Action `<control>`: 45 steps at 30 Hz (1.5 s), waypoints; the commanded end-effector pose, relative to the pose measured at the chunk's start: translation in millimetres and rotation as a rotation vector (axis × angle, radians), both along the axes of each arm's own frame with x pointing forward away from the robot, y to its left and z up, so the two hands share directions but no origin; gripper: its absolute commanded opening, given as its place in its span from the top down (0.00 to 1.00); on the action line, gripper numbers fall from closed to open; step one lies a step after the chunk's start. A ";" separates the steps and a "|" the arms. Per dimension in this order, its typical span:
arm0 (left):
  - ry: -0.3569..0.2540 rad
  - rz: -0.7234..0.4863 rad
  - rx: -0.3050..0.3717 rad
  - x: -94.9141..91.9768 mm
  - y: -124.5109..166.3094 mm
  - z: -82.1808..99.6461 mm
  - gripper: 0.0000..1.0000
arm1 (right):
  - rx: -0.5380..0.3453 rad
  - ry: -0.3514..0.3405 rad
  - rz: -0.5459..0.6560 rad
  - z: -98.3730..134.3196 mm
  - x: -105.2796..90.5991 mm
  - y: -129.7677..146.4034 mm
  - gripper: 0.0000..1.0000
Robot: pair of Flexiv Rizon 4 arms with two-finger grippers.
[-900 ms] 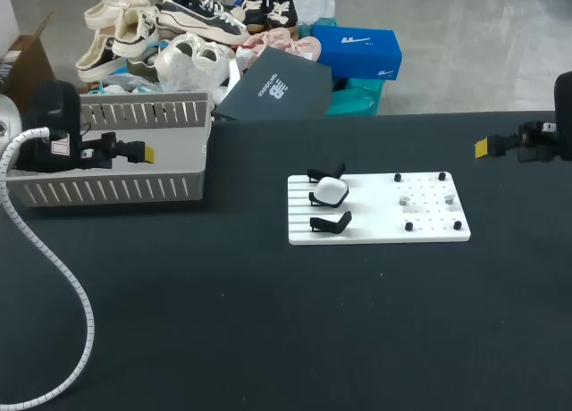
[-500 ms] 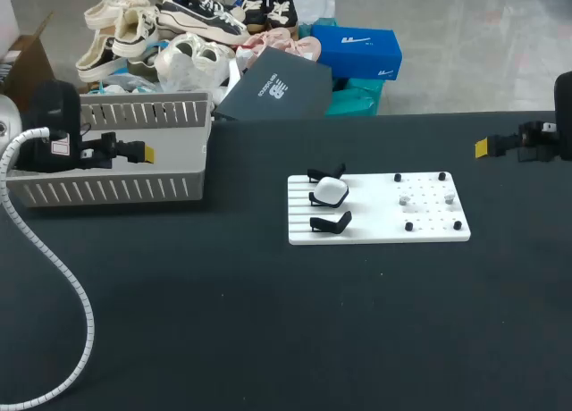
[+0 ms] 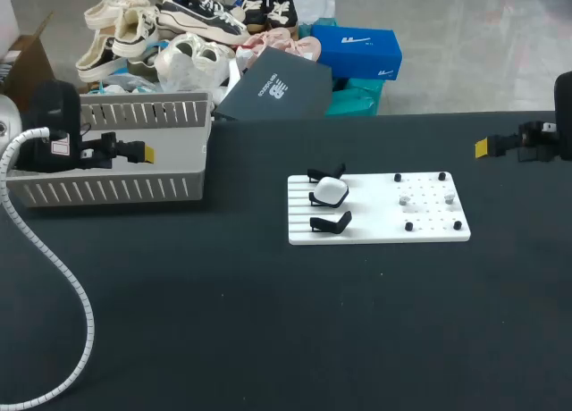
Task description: Pick up each earbud case from the left stands, insert the matching earbuds, close the lid, and place the case in the box.
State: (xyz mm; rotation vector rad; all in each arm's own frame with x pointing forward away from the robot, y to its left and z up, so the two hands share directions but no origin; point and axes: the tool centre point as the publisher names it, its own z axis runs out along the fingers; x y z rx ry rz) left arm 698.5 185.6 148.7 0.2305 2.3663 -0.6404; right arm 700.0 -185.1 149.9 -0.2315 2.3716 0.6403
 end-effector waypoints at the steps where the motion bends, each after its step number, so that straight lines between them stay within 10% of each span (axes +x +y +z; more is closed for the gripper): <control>1: 0.006 0.001 0.006 1.1 -0.6 1.1 0.00 | 0.001 0.001 0.003 -0.1 0.5 -0.8 0.00; 25: 0.000 -0.017 0.008 2.3 -2.0 1.5 0.00 | 0.001 0.001 0.003 -0.1 0.5 -0.8 0.00; 45: -0.312 -0.581 0.109 21.2 -51.8 13.5 0.00 | 0.001 0.001 0.003 -0.1 0.5 -0.8 0.00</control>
